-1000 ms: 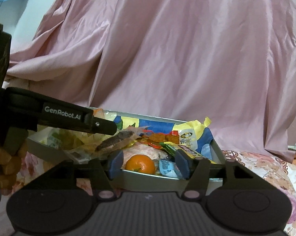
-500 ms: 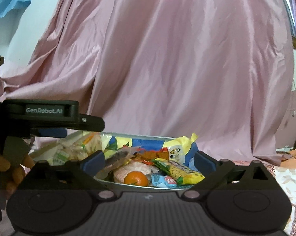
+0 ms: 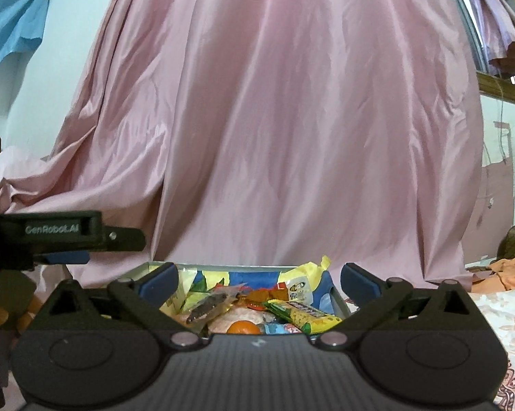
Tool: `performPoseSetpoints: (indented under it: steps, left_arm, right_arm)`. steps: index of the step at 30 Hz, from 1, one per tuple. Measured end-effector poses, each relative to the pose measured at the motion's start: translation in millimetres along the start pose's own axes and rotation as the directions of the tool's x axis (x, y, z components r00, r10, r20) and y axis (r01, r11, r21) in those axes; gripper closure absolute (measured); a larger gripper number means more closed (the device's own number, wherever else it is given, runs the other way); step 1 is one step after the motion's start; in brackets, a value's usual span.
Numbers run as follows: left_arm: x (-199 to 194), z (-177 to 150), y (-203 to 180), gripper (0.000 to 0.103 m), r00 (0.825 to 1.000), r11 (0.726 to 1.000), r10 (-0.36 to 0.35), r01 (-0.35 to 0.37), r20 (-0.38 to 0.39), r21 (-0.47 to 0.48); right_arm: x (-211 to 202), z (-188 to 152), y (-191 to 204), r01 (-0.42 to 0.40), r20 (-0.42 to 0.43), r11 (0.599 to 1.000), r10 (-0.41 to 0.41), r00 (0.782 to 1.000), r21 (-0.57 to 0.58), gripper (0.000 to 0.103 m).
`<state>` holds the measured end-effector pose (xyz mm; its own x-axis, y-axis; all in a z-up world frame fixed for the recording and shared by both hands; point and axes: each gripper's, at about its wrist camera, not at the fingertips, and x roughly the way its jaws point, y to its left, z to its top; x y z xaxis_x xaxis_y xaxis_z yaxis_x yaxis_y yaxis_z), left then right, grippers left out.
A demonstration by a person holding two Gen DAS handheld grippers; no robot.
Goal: Organize snacks
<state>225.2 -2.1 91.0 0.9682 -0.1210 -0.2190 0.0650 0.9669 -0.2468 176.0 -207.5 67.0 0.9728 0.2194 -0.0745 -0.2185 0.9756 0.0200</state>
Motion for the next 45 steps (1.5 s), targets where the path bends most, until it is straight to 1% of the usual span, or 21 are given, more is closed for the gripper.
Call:
performPoseSetpoints:
  steps: [6,16,23,33,45]
  left_arm:
    - [-22.7,-2.1,1.0,0.001,1.0,1.0,0.019,-0.019,0.009,0.008]
    - [-62.0,-12.1,6.9,0.001,0.998,0.998,0.061,-0.061,0.019,0.004]
    - [-89.9,-20.0,10.1,0.001,0.997,0.997,0.076,-0.076,0.025,0.001]
    - [-131.5,-34.1,14.3,0.001,0.995,0.995,0.101,-0.101,0.018,-0.015]
    - [-183.0,-58.7,17.7,0.001,0.993,0.993,0.119,-0.119,-0.006,0.005]
  right_arm:
    - [-15.8,3.5,1.7,0.003,0.026,1.0,-0.003,1.0,0.005,0.0]
    - [-45.3,7.0,5.0,-0.003,0.049,1.0,0.003,0.999,-0.001,0.0]
    - [-65.5,9.3,8.7,-0.011,0.058,1.0,0.011,0.998,-0.003,0.0]
    - [-98.6,6.2,19.4,-0.026,0.045,0.999,0.027,0.999,-0.018,0.0]
    - [-136.8,-3.8,28.8,-0.036,0.009,0.999,0.036,0.999,-0.01,0.0]
